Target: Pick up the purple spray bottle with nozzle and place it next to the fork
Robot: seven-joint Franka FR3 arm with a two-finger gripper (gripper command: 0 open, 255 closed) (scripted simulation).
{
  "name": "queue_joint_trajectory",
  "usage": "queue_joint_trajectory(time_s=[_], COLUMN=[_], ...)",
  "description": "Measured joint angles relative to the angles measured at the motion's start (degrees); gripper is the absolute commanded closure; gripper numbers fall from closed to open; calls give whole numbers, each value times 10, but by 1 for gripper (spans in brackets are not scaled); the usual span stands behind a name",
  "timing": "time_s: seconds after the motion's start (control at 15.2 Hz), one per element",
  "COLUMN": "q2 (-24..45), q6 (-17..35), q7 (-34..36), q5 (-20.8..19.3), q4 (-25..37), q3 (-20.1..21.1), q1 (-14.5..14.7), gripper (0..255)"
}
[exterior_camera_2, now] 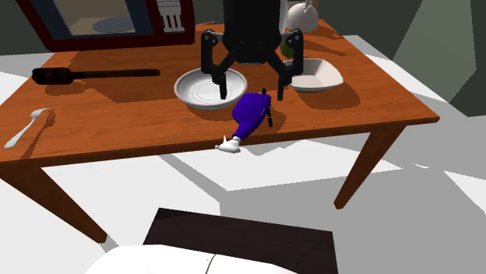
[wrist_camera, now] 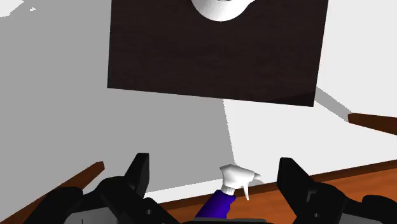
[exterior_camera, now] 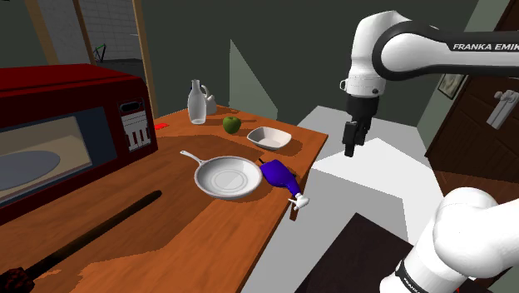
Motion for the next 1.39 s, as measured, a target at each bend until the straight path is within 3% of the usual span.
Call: queue_joint_trajectory(time_s=[0.26, 0.73, 1.39], q2=[17, 95, 277], q6=[53, 233, 477], q7=[3, 7, 1], q5=[5, 24, 70], q4=[-25, -83, -84], q3=[-3, -11, -18], q1=[0, 0, 14], gripper=[0, 0, 0])
